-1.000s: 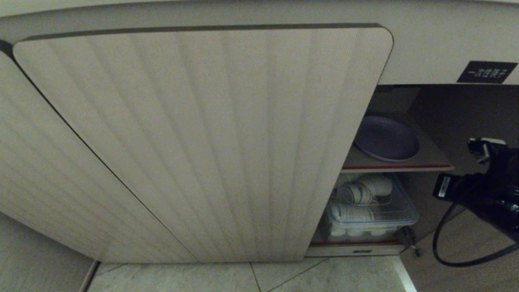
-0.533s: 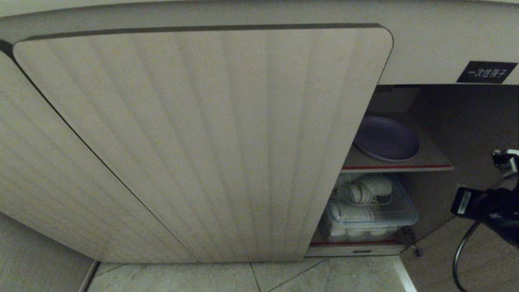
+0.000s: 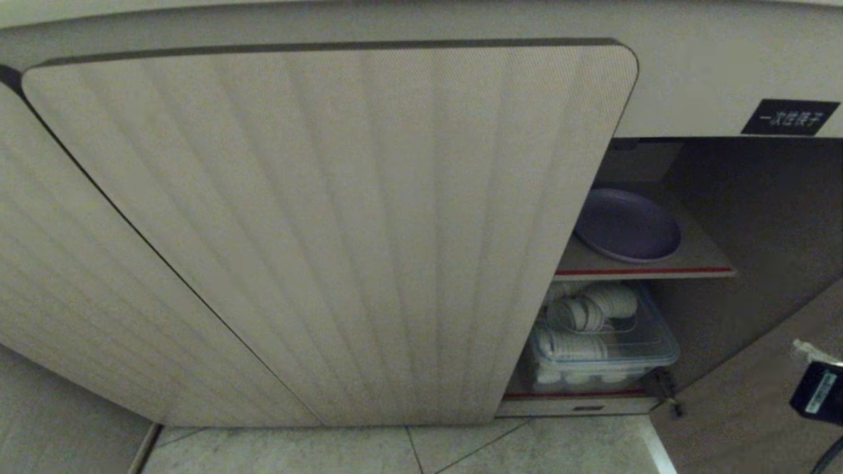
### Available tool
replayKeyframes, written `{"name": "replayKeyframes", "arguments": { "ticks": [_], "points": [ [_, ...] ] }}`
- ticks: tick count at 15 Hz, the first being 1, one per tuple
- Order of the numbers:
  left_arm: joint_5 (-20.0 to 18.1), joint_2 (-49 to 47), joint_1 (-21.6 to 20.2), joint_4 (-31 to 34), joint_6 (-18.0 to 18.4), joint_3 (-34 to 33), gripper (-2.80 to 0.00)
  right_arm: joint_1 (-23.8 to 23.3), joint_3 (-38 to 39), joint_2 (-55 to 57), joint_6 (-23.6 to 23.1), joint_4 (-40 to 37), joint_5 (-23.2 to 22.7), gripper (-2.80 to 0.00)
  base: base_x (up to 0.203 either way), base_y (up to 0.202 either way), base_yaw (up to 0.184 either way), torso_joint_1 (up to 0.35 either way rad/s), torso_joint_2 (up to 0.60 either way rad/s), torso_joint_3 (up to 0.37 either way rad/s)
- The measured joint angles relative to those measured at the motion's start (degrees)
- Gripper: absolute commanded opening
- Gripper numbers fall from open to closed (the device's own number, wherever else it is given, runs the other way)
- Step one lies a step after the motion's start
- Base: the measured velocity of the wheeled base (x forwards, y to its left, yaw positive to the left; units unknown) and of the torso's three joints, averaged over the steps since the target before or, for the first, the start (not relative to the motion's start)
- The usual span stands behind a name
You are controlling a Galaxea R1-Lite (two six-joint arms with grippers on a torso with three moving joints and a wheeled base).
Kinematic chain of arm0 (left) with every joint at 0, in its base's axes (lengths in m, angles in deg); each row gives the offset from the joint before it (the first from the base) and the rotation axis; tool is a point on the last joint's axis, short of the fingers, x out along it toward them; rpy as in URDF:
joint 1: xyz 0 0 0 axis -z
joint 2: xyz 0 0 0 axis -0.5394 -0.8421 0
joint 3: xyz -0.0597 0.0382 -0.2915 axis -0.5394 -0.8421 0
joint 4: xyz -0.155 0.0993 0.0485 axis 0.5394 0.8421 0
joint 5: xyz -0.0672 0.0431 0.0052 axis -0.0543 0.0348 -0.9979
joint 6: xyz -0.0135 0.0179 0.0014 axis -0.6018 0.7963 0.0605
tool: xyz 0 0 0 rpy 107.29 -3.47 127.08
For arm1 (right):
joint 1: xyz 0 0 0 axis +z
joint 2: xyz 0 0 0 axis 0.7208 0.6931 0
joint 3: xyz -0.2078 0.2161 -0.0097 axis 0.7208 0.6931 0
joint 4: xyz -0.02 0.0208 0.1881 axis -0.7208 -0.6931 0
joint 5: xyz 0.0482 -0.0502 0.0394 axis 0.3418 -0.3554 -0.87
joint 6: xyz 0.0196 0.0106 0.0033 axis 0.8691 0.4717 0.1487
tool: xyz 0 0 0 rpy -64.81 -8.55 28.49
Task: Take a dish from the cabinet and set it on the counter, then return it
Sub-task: Close the cabinet door
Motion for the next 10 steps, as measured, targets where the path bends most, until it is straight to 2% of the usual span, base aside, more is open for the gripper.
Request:
{"name": "replayKeyframes", "arguments": {
  "ticks": [3,6,10],
  "points": [
    [-0.03,0.0,0.0,-0.02,0.0,0.0,-2.8,0.18,4.37,-6.3,-2.14,-0.98,-0.28,-2.8,0.0,0.0,0.0,0.0,0.0,0.0],
    [0.0,0.0,0.0,-0.02,0.0,0.0,-2.8,0.22,5.16,-12.4,-2.63,-5.59,-0.96,-2.8,0.0,0.0,0.0,0.0,0.0,0.0],
    [-0.01,0.0,0.0,0.0,0.0,0.0,-2.8,0.05,5.41,-21.41,-3.3,-17.36,-1.0,-2.8,0.0,0.0,0.0,0.0,0.0,0.0]
  ]
}}
